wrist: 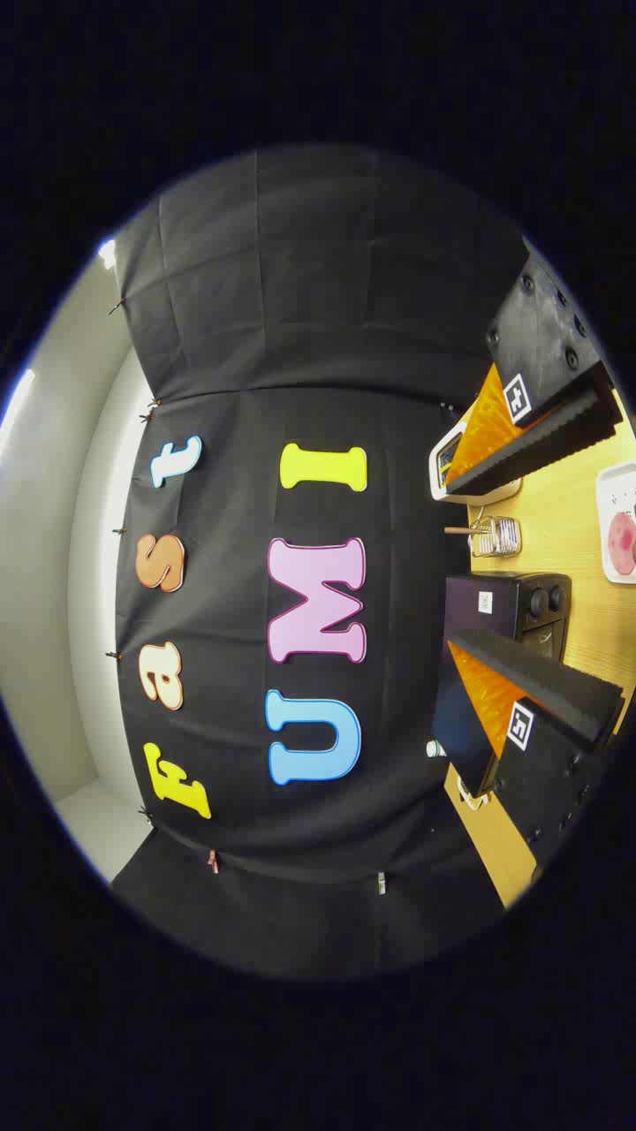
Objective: Open the toaster oven, put the food inside, and close the toaster oven door.
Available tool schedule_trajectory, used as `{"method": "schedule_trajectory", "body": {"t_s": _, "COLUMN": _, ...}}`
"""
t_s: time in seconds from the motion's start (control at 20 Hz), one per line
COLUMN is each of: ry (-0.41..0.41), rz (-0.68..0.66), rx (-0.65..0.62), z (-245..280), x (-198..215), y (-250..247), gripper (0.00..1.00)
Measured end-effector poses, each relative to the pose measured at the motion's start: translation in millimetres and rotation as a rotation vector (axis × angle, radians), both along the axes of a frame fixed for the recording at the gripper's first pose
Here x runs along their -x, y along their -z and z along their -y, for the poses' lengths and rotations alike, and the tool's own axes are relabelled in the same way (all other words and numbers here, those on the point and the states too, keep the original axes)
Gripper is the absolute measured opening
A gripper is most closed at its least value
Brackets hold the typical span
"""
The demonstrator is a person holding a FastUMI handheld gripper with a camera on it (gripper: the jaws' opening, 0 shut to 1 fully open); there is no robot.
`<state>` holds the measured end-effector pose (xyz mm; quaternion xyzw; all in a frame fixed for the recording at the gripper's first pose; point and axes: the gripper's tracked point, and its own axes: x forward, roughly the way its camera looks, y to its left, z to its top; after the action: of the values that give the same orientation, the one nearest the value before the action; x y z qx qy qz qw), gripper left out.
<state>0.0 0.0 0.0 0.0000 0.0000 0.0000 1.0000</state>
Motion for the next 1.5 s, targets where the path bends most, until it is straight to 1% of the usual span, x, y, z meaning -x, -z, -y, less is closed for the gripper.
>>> {"method": "schedule_trajectory", "body": {"t_s": 0.35, "ry": -0.024, "rz": -0.003, "rx": 0.018, "z": -12.9, "x": 12.5, "y": 8.5, "gripper": 0.98}}
{"method": "schedule_trajectory", "body": {"t_s": 0.5, "ry": -0.018, "rz": 0.003, "rx": 0.02, "z": -10.6, "x": 16.6, "y": 5.8, "gripper": 0.98}}
{"method": "schedule_trajectory", "body": {"t_s": 1.0, "ry": -0.015, "rz": -0.001, "rx": 0.024, "z": -7.7, "x": 22.0, "y": 10.1, "gripper": 0.98}}
{"method": "schedule_trajectory", "body": {"t_s": 1.5, "ry": -0.033, "rz": -0.015, "rx": 0.017, "z": -17.7, "x": 24.2, "y": 19.3, "gripper": 0.98}}
